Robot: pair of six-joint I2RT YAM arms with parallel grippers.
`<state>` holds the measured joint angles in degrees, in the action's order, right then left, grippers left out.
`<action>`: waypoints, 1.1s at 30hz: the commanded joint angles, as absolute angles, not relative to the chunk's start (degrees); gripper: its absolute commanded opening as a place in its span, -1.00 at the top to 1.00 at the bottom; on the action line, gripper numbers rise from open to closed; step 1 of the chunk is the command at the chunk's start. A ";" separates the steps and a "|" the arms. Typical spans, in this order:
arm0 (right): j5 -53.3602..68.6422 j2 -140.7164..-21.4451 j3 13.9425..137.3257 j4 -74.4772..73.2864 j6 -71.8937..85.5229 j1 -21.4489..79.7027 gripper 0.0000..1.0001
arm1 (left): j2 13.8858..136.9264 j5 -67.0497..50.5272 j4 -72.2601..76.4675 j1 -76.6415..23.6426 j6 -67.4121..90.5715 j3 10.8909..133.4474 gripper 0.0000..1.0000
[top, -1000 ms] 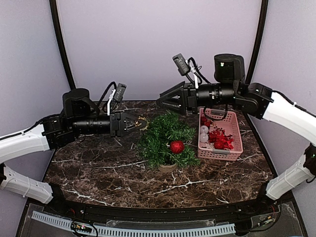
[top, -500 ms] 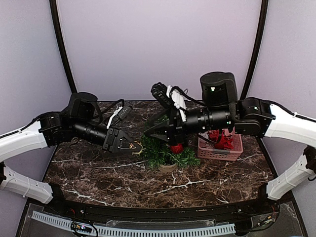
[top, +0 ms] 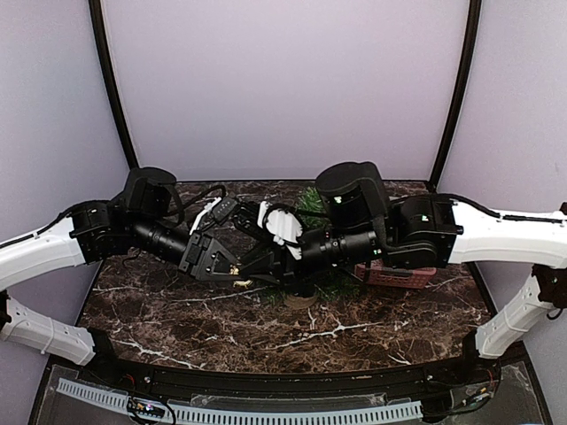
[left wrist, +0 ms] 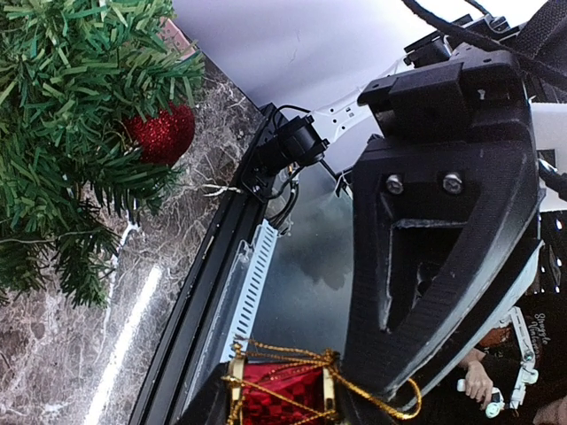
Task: Decorate the small christmas tree
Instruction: Pass from the left arm to the right
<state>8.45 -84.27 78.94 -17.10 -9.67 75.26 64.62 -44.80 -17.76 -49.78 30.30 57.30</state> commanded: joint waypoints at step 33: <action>5.77 -76.09 65.55 3.32 14.32 70.09 1.00 | 51.54 -29.03 4.80 -50.14 25.47 42.68 -0.50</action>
